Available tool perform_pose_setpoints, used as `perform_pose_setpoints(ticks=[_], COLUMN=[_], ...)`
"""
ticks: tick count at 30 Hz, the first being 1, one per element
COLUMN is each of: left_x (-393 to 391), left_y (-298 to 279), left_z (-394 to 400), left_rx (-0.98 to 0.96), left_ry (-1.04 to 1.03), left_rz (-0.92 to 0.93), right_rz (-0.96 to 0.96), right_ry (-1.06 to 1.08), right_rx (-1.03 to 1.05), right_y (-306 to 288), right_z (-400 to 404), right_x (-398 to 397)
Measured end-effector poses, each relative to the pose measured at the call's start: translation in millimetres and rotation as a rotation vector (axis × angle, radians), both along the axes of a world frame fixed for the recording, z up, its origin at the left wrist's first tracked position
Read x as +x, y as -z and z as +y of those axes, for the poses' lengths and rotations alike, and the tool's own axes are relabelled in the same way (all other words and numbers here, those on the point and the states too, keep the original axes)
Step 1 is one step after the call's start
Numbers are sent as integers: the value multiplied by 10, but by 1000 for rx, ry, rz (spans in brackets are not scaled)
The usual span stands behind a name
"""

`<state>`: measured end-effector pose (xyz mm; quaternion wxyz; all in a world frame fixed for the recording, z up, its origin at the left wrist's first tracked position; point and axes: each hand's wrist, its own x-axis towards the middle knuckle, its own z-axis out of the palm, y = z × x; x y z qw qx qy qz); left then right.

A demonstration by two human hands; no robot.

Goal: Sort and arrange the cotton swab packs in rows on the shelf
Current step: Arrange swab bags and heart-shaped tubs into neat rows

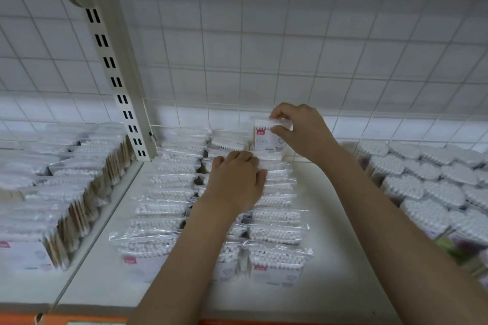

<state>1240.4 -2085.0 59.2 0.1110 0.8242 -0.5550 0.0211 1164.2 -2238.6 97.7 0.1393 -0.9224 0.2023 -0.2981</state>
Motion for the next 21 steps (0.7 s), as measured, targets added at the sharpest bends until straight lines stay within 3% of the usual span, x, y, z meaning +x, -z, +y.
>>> perform_pose_setpoints(ticks=[10, 16, 21], left_x=[17, 32, 25], left_y=[20, 4, -78], left_z=[-50, -89, -95], left_rx=[7, 29, 102], left_ry=[-1, 2, -2], left_rz=[-2, 18, 38], right_rz=[145, 295, 307], right_ry=[10, 121, 126], right_rx=[67, -135, -98], right_y=[382, 346, 220], right_z=[-63, -64, 62], right_x=[101, 76, -39])
